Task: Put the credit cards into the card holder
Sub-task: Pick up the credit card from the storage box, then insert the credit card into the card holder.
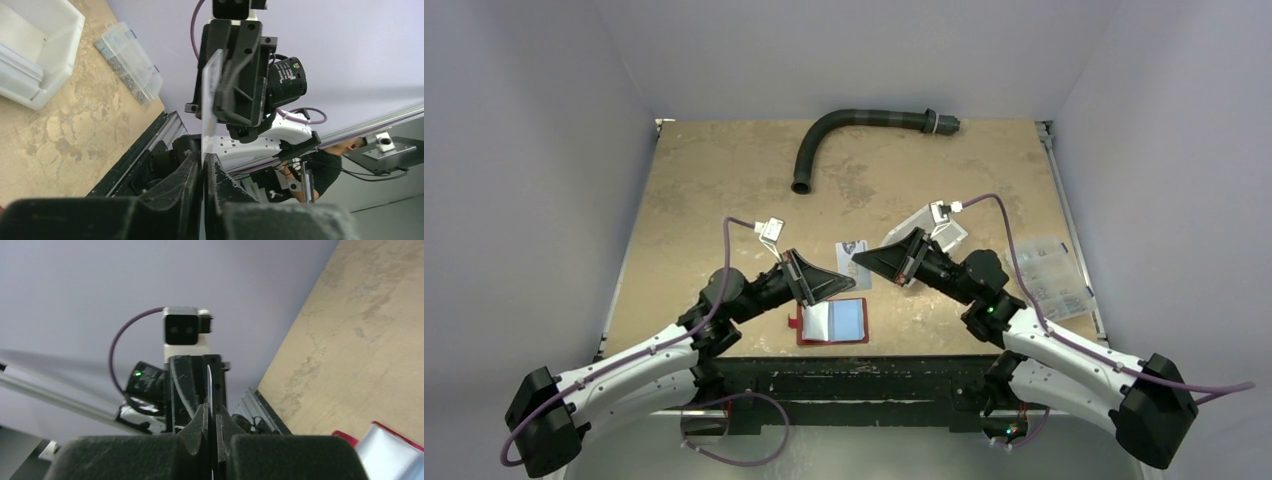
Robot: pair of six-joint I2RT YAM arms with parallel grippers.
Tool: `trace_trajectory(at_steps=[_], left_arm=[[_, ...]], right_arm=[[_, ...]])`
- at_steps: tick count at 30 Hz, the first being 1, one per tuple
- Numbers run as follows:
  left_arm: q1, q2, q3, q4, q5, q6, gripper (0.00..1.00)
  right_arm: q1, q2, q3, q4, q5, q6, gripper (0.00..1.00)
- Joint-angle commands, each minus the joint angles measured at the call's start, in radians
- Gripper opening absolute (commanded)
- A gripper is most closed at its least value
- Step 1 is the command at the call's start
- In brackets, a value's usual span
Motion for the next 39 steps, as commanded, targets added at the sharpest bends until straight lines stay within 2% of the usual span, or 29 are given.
trace_trajectory(at_steps=[1,2,3,5,6,9,11,13,17,20,27,32,39], left_arm=[[0.003,0.005,0.099,-0.178,-0.035,0.098,0.00],[0.003,-0.001,0.141,-0.310,-0.073,0.159,0.00],[0.003,-0.008,0.174,-0.426,-0.105,0.198,0.00],[0.004,-0.013,0.227,-0.645,-0.156,0.275,0.00],[0.004,-0.002,0.248,-0.743,-0.182,0.305,0.00],[0.004,0.038,0.265,-0.940,-0.227,0.368,0.00],[0.003,0.044,0.230,-0.961,-0.226,0.372,0.00],[0.004,0.038,0.186,-0.941,-0.212,0.367,0.00],[0.004,0.049,0.122,-0.901,-0.203,0.352,0.00],[0.004,0.088,0.085,-0.872,-0.193,0.332,0.00],[0.005,0.180,0.049,-0.805,-0.188,0.319,0.00],[0.012,0.207,0.012,-0.728,-0.144,0.299,0.00],[0.080,0.223,-0.091,-0.577,-0.017,0.234,0.00]], right_arm=[[0.025,-0.015,-0.018,-0.004,0.052,-0.034,0.00],[0.025,-0.035,-0.016,-0.066,0.070,-0.059,0.08],[0.025,-0.056,-0.009,-0.152,0.094,-0.087,0.20],[0.025,-0.081,0.034,-0.410,0.117,-0.166,0.43],[0.025,-0.093,0.049,-0.511,0.145,-0.200,0.52],[0.024,-0.095,0.056,-0.694,0.193,-0.325,0.67],[0.025,-0.068,0.044,-0.730,0.188,-0.397,0.68],[0.025,-0.014,0.032,-0.722,0.127,-0.425,0.67],[0.045,0.102,-0.031,-0.545,0.015,-0.413,0.49],[0.084,0.218,-0.024,-0.464,0.004,-0.418,0.33],[0.153,0.477,0.028,-0.365,0.037,-0.419,0.08],[0.153,0.530,0.011,-0.382,0.133,-0.419,0.02],[0.151,0.586,-0.006,-0.408,0.232,-0.420,0.01]])
